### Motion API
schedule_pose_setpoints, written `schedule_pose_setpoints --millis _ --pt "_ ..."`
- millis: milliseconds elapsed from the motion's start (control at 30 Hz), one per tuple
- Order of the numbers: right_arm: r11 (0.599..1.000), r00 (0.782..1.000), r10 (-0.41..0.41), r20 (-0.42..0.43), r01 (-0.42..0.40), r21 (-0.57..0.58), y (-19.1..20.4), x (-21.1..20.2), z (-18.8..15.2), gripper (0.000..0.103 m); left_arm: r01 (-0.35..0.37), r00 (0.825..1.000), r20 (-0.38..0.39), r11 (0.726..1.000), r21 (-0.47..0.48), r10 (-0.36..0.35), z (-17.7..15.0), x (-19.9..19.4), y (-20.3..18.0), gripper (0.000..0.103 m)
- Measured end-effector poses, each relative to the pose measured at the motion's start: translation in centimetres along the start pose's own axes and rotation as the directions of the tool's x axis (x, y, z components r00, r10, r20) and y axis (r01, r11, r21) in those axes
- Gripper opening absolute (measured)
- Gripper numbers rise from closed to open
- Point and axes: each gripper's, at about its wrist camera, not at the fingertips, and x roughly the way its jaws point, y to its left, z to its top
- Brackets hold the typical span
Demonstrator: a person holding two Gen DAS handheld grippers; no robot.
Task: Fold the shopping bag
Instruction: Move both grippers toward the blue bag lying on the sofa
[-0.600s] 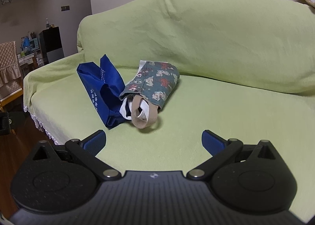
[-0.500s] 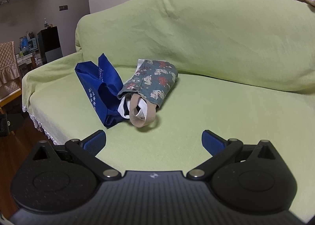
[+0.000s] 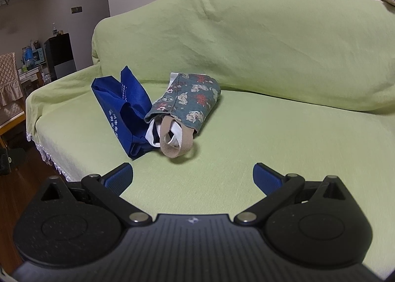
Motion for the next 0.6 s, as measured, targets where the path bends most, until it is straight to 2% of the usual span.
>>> schedule_pose_setpoints --millis 467,600 --pt "1.0 1.0 0.009 0.014 -0.009 0.006 0.0 -0.4 0.2 0.102 0.016 1.0 0.009 1.0 0.02 -0.016 0.3 -1.1 0.2 0.102" --pt "1.0 1.0 0.013 0.015 -0.013 0.007 0.1 -0.4 0.1 0.102 0.039 0.999 0.011 0.998 0.048 -0.039 0.5 -1.4 0.0 0.102"
